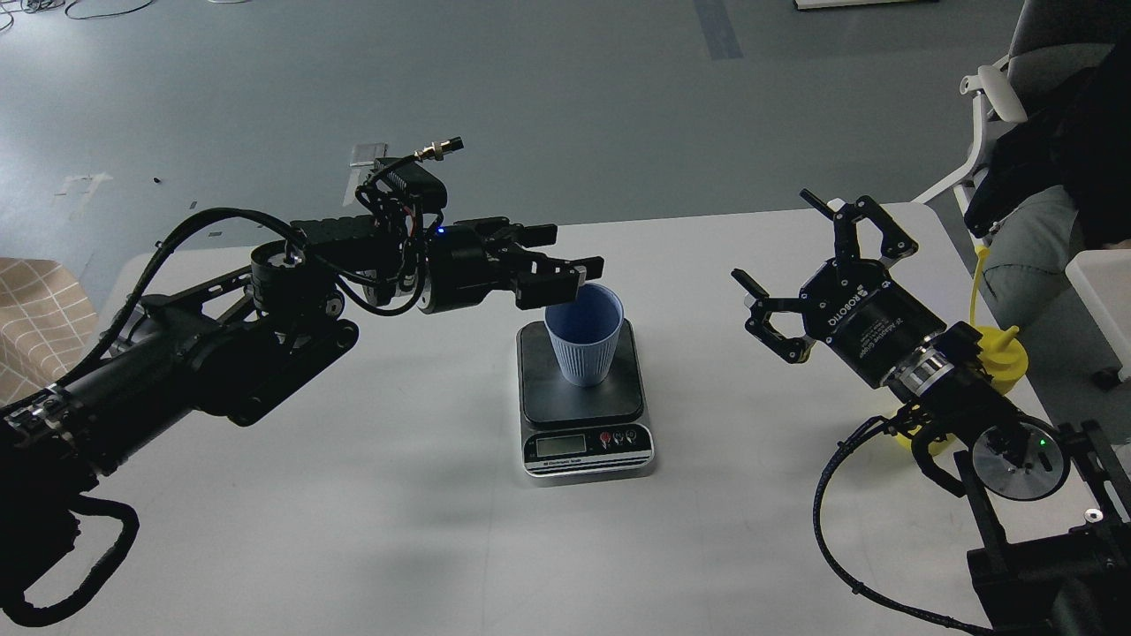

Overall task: Pour seasoning into cup on scale with both arms
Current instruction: 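Raise the left gripper away from the cup and retract it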

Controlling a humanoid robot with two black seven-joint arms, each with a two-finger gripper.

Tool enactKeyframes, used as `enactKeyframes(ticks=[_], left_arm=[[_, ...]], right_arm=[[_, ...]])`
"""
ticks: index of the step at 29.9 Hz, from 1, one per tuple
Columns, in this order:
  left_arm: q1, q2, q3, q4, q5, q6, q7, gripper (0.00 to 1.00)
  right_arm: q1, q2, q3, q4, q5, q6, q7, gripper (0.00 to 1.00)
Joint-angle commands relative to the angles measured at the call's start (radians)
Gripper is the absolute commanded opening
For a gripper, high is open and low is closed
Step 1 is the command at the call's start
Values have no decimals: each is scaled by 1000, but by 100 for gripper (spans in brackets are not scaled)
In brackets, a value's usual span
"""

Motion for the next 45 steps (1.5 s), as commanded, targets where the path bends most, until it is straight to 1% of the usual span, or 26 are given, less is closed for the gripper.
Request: enactKeyframes(ticks=[1,4,7,8,10,12,13,14,16,17,18,20,23,27,28,29,30,34,37,40,45], left_arm=[[4,6,-42,8,-148,2,0,98],[14,16,-126,7,-277,0,0,98],[29,20,-269,7,-566,-12,0,98],[29,20,-269,7,-567,-12,0,98],[40,28,-295,-3,-711,-12,0,98],[66,51,-327,-7,-920,-20,0,98],[72,55,-334,-7,-970,-26,0,98],[82,59,-347,-9,-1045,-47,0,98],[99,60,-361,-13,-1096,-76,0,99],[121,63,-386,-27,-1131,-108,0,99],[147,59,-430,-47,-1151,-130,0,99],[190,40,-494,-70,-1160,-147,1,99],[239,14,-539,-90,-1161,-162,18,99],[299,3,-608,-93,-1164,-199,18,99],[326,3,-639,-93,-1164,-225,19,99],[326,3,-639,-93,-1164,-225,19,99],[349,3,-668,-93,-1164,-259,18,99],[429,11,-758,-93,-1164,-260,18,99],[466,17,-801,-93,-1164,-260,18,99],[530,26,-853,-93,-1164,-260,16,99],[590,52,-915,-93,-1164,-260,12,99]], right_arm=[[0,0,3,2,2,13,0,100],[1,0,11,10,2,30,0,100],[2,0,14,36,3,27,-2,100],[2,0,14,36,3,27,-2,100],[6,0,16,44,3,22,-2,100],[14,0,19,53,3,19,-5,100],[15,0,22,55,3,19,-2,100],[18,0,25,56,3,19,-5,100],[21,0,26,62,5,17,-2,100],[24,0,29,70,12,17,-2,100],[25,0,40,78,17,17,-2,100],[35,0,64,85,19,19,-2,100],[61,0,80,87,19,17,-5,100],[93,0,117,99,69,17,-9,100],[104,0,126,108,106,17,-12,100],[104,0,126,108,106,17,-12,100],[113,0,141,110,150,17,-12,100],[126,0,193,107,262,22,-15,100],[123,-5,212,99,323,28,-15,100],[112,-89,242,102,425,27,-15,100],[92,-150,328,111,518,27,-20,100]])
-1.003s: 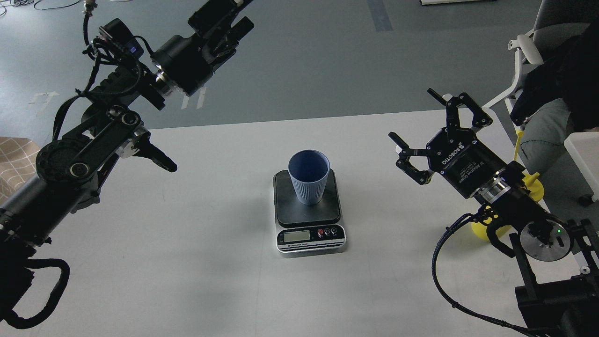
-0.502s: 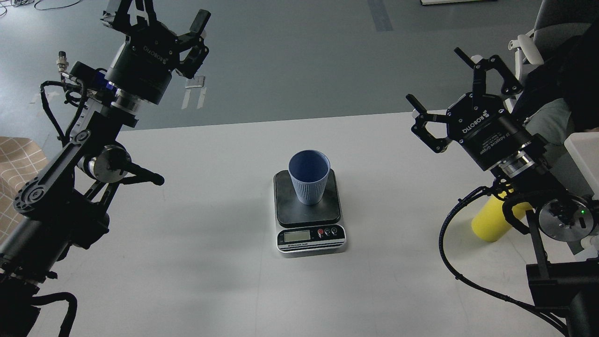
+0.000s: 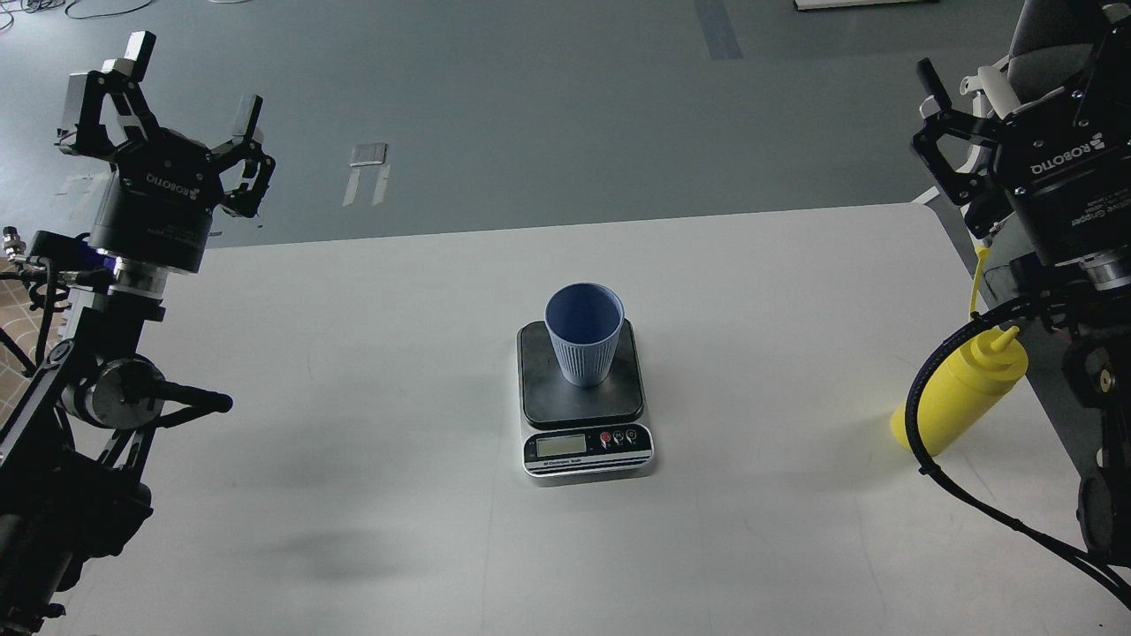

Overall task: Pour seasoning into cup on scale with both arms
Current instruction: 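Raise the left gripper away from the cup and retract it, then lower the right gripper to the yellow bottle and close on it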

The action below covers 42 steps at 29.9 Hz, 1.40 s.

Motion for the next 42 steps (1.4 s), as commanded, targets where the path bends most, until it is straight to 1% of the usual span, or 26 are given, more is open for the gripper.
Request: enactKeyframes(ticks=[1,3,8,13,15,18,19,20,21,22,23,27,36,42], left_arm=[[50,25,-39,0,0,0,-6,99],[88,40,-60,0,0,0,-8,99],[134,42,-97,0,0,0,-8,99],[147,37,-96,0,1,0,-8,99],[147,32,-97,0,1,0,-9,99],[147,31,-97,0,1,0,-9,99],[147,31,-96,-1,1,0,-8,99],[147,32,-93,0,1,0,-8,99],[147,31,-93,0,1,0,-8,99],[148,32,-91,0,1,0,-8,99],[150,31,-90,0,1,0,-8,99],[151,25,-79,0,1,0,-8,99],[156,23,-79,-21,1,0,-8,99],[190,23,-86,-32,1,0,-8,99]], right_arm=[[-11,-49,64,8,70,-1,-3,100],[-21,-90,93,27,141,-8,-10,100],[-84,-147,143,23,208,-7,-12,100],[-184,-139,191,24,213,2,-12,100],[-257,-127,217,26,245,27,-12,100],[-314,-124,214,18,273,62,-18,100],[-354,-120,203,18,284,82,-33,100],[-392,-100,179,24,294,85,-56,100],[-408,-86,165,31,297,85,-69,100],[-429,-45,142,50,302,85,-82,100],[-446,-2,134,95,305,85,-82,100],[-509,46,125,149,305,85,-82,100],[-629,78,12,130,302,85,-82,100],[-663,97,-53,43,290,85,-82,100]])
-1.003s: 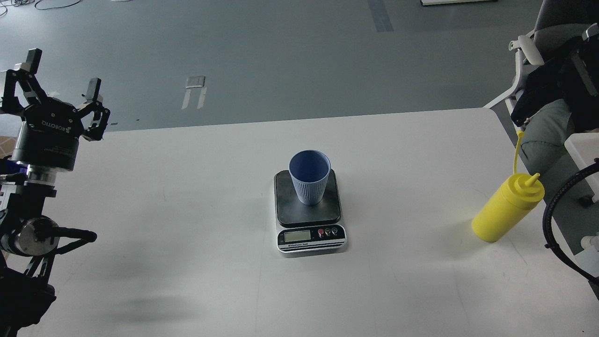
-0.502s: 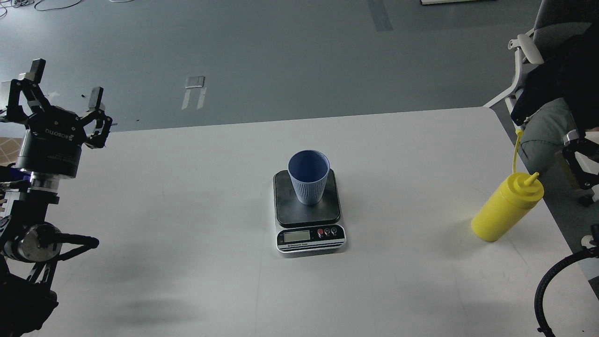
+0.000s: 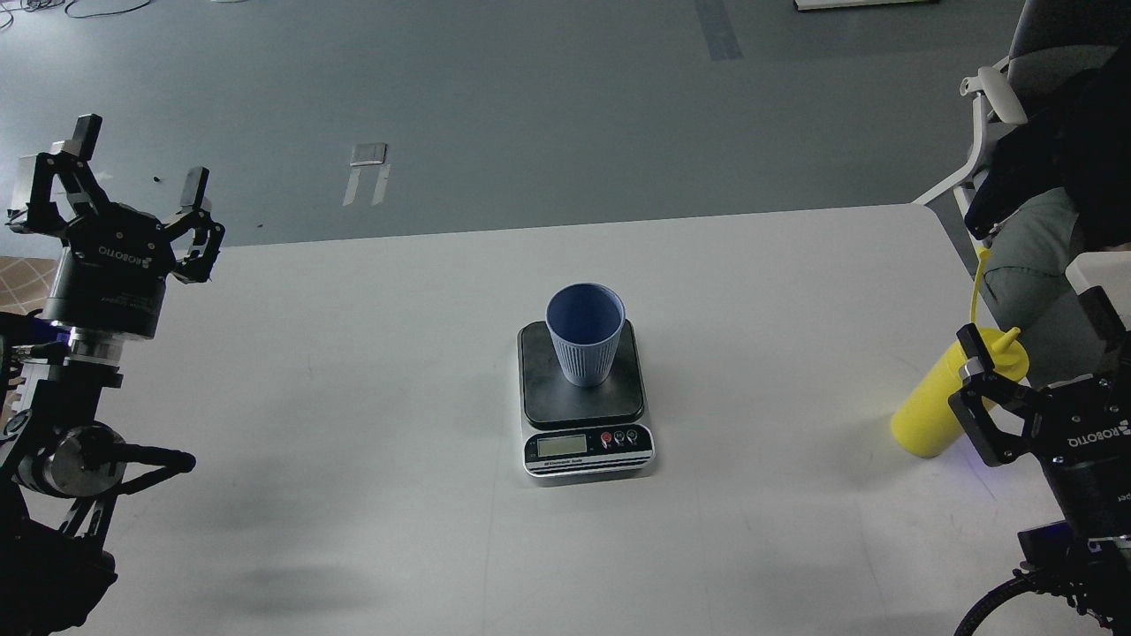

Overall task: Pour seasoning into cup on scale with both arms
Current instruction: 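Lower the right gripper to the yellow bottle and close on it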

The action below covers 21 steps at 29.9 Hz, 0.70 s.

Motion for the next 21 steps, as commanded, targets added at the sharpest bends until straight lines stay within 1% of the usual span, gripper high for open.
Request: enactKeyframes(ticks=[1,14,21], left_arm=[[19,1,-5,-12,0,0,0,99],[29,5,-8,-29,0,0,0,99],[35,7,-12,-29,1,0,0,99]], right_arm=[[-7,6,-24,-41,-2,0,0,100],[-23,3,-1,-84,11,0,0,100],[-21,3,61,-165,14,0,0,100]])
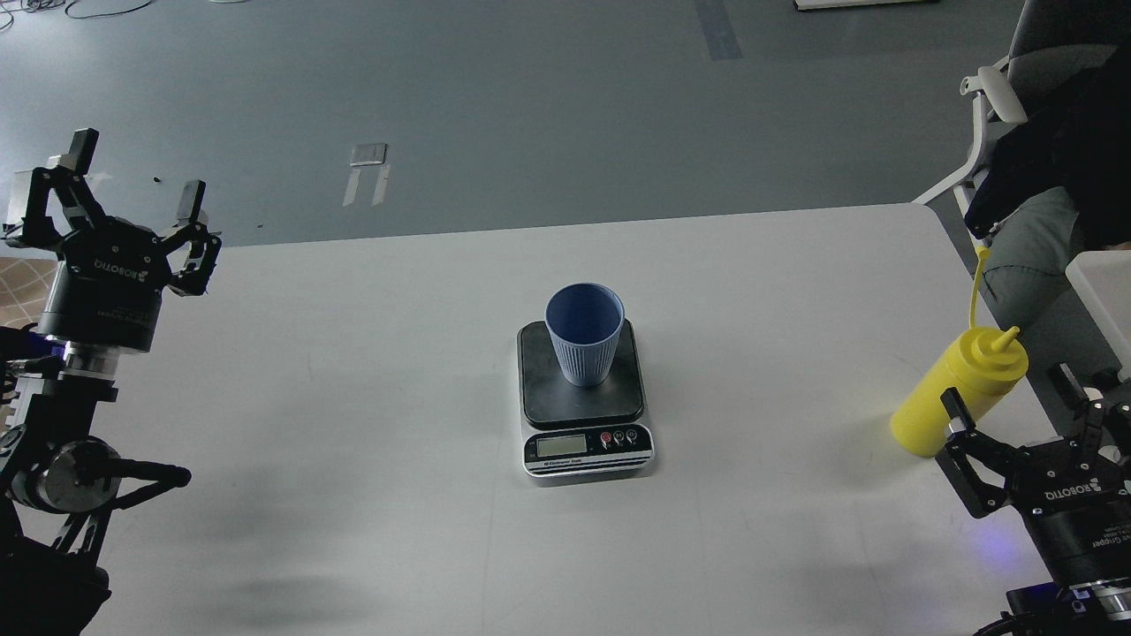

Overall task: Pour seasoning into cup on scale with both arms
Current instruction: 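Lower the right gripper to the yellow bottle and close on it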

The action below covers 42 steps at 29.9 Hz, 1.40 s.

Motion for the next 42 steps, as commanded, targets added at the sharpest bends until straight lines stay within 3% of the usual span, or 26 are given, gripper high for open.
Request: enactKeyframes(ticks=[1,5,22,42], left_arm=[[2,2,-2,0,-1,0,0,99],[9,6,-4,-6,0,0,0,99],[12,9,-27,-43,0,0,-2,99],[18,6,-27,-71,0,0,0,99]], right_arm=[[2,0,22,-44,-1,0,0,100],[27,-1,22,-127,-2,0,0,100],[73,2,9,-156,-22,0,0,100],[274,2,4,-326,-96,0,0,100]])
